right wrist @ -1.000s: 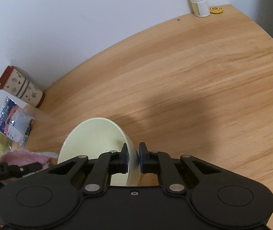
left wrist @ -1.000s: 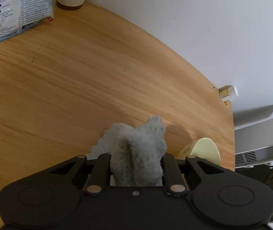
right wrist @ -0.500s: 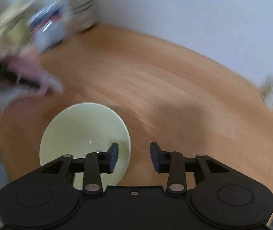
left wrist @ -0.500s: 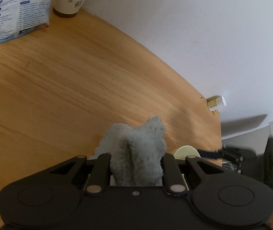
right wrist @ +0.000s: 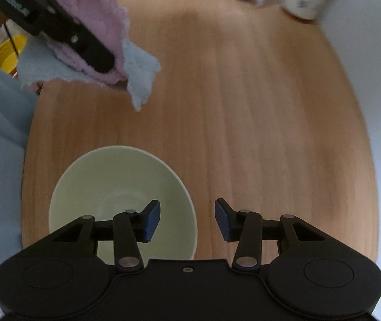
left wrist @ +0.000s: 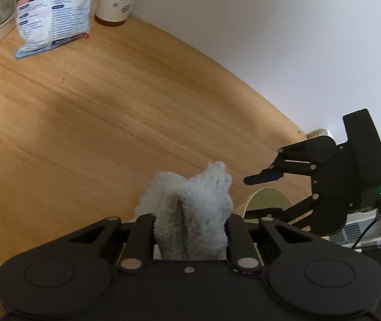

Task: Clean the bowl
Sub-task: 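Lift the cloth off the bowl with the left gripper while the right turns the bowl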

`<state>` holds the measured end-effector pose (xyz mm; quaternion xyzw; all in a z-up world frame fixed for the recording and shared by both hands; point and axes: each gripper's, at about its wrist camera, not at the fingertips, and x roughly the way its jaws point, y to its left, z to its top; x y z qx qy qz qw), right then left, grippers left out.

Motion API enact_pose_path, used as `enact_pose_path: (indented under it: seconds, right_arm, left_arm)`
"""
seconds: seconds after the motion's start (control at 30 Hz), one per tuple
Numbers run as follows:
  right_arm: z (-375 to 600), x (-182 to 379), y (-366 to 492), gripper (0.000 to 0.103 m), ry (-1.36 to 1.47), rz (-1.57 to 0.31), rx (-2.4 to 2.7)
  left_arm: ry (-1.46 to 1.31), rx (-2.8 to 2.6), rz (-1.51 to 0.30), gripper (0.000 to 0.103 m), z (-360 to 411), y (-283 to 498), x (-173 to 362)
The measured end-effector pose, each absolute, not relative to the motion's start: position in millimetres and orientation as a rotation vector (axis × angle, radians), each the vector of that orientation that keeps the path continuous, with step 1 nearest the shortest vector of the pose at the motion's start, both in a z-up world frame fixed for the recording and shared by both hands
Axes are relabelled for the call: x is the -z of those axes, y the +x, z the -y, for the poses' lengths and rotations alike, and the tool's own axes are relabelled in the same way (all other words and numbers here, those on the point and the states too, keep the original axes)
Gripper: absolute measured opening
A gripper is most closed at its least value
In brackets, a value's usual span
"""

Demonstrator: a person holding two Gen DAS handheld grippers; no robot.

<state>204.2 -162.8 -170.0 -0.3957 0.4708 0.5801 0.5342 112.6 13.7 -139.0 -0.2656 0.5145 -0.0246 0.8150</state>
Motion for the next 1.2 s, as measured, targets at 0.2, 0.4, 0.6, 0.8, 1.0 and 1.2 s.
enact_pose_path:
  seconds: [0.2,0.4,0.6,0.8,1.0,1.2]
  right_arm:
    - [164,178,209,0.049,-0.886,-1.227,-1.458]
    - [166,185,215,0.029,-0.824,-1.333,-1.531]
    - [177,188,210,0.020,-0.730,-1.414,-1.533]
    - [211,183,183,0.020,-0.582,-1.435,-1.389]
    - [244,178,156,0.021,-0.438,-1.446,-1.242]
    - [261,173,147,0.023,-0.285,-1.434,-1.093]
  left_arm:
    - [-0.563,0.020,-1.082,0.015,-9,110,134]
    - [-0.622,0.000,-1.086,0.015,-12,109,143]
    - [-0.618,0.004,-1.082,0.015,-13,116,138]
    - [-0.642,0.008,-1.092,0.015,-10,123,138]
    - [-0.594,0.035,-1.104,0.015,1,129,137]
    - [-0.523,0.095,-1.121,0.015,17,135,138]
